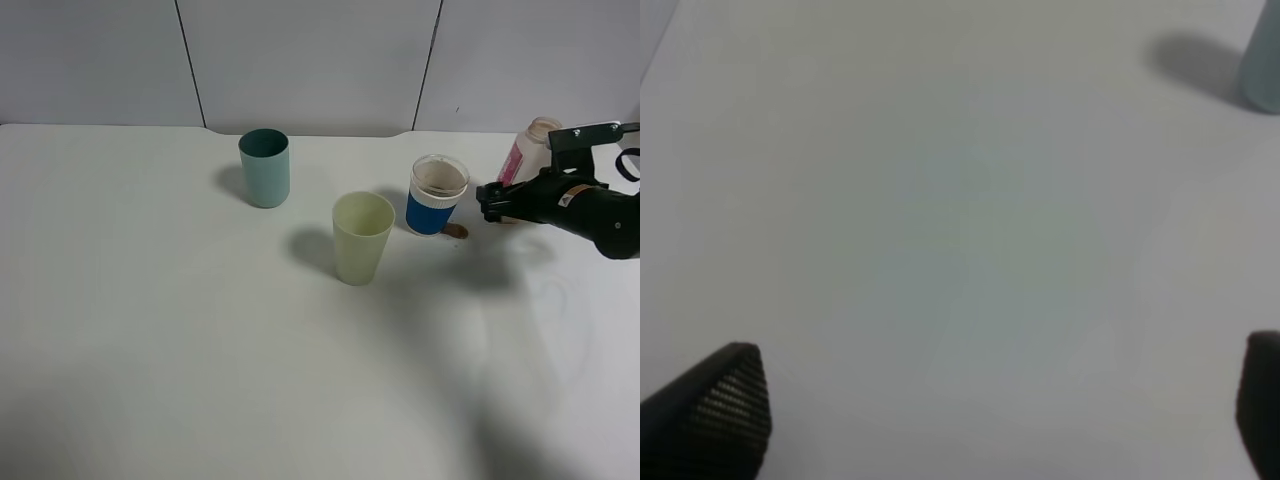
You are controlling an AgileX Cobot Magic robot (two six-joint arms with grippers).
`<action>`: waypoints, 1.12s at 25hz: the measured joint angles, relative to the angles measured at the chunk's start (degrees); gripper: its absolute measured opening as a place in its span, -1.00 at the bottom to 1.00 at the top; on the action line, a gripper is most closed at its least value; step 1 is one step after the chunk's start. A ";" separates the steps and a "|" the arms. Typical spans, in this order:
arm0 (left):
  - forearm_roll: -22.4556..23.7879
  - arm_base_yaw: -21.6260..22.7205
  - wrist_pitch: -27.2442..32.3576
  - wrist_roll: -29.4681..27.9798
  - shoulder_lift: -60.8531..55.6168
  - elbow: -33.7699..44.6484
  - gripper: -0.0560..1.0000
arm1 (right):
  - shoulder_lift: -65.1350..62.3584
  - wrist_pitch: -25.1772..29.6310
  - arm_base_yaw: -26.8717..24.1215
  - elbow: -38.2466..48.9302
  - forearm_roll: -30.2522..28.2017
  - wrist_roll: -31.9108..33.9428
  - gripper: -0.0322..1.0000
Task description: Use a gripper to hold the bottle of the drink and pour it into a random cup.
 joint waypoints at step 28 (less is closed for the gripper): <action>0.00 0.00 0.00 0.00 0.00 0.00 0.86 | -62.35 39.27 0.00 0.24 3.05 2.11 0.89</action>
